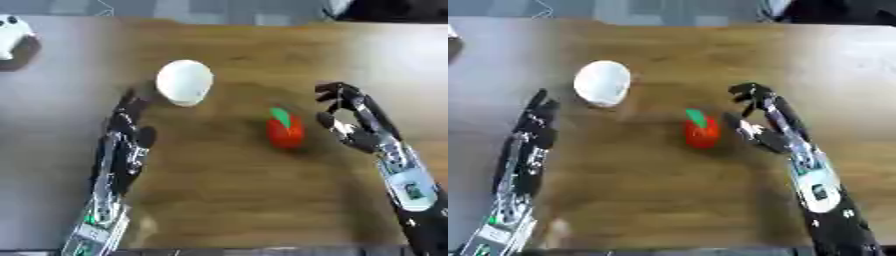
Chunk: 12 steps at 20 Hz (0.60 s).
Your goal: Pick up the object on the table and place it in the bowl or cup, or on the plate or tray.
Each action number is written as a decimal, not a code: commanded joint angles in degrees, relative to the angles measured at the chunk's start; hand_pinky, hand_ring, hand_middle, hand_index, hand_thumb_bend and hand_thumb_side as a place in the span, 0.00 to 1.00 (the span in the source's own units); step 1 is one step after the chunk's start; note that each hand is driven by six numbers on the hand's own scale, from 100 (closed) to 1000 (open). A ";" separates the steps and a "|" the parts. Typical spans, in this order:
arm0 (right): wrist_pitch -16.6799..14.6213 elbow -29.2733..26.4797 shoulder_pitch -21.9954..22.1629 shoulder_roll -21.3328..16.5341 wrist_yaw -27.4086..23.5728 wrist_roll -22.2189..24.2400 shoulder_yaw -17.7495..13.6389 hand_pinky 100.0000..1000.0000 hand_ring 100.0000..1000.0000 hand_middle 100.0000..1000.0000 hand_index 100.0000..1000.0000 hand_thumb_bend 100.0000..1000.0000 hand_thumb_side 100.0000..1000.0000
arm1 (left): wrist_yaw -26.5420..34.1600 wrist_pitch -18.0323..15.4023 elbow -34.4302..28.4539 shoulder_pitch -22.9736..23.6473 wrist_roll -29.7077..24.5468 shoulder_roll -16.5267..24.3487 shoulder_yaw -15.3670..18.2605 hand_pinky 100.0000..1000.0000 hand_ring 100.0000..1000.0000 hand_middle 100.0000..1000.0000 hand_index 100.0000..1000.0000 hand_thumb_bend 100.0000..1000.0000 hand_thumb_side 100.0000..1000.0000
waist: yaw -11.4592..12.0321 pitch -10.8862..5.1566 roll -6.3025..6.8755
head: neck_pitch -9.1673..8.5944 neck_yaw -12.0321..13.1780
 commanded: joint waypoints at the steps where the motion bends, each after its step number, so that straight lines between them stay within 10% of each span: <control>1: -0.42 -0.08 -1.43 -1.48 1.30 0.22 -0.23 0.48 0.69 0.76 0.84 0.63 0.82 | -0.30 -0.15 -0.68 -0.13 -0.14 0.32 0.07 1.00 1.00 1.00 0.79 0.60 0.74 | 0.06 -0.63 -0.02 | 0.01 -0.84; 12: -1.18 0.43 -2.57 -0.75 3.21 0.89 0.32 0.47 0.69 0.76 0.84 0.62 0.81 | -0.21 -0.26 -0.42 -0.07 -0.35 0.24 -0.04 1.00 1.00 1.00 0.79 0.59 0.74 | 0.14 -0.61 -0.42 | 0.01 0.10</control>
